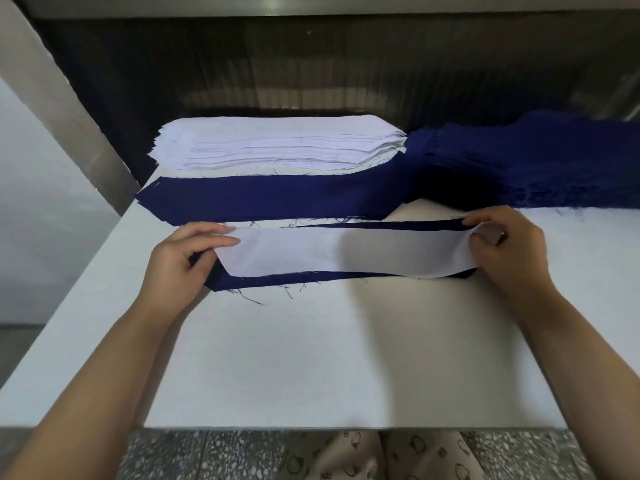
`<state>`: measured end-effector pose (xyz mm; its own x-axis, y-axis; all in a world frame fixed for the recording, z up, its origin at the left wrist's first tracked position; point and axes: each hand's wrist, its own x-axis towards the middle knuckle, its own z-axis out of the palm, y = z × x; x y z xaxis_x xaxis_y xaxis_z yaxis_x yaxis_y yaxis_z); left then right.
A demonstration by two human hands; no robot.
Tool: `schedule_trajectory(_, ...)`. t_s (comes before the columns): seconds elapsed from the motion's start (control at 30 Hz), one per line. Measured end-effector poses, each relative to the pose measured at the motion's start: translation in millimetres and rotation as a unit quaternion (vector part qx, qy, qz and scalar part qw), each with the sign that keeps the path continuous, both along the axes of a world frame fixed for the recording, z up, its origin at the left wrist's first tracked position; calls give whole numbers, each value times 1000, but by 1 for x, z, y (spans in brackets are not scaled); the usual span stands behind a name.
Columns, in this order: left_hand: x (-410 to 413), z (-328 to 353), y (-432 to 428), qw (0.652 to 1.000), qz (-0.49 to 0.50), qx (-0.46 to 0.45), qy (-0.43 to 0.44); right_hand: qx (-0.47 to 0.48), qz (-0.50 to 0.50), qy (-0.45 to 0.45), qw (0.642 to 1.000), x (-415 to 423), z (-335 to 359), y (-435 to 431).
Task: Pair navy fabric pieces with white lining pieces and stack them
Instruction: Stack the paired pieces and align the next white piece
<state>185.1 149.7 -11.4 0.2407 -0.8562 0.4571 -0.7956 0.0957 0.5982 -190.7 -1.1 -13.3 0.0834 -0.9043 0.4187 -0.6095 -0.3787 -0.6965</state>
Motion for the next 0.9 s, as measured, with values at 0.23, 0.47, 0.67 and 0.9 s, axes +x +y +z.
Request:
schedule_trajectory(0.23,1,3,4,996,22,-11,84,36,-13,-51,998,-3,-1,-1)
schedule_trajectory(0.47,7,3,7,991,77,-35,106,18,4,-45,999,0,-1,3)
schedule_trajectory(0.67,16,0,7,991,88,-13,103,36,35,25,998,2,-2,0)
schedule_trajectory(0.9,18,0,6,995,79,25,56,57,30,40,997,0,-1,0)
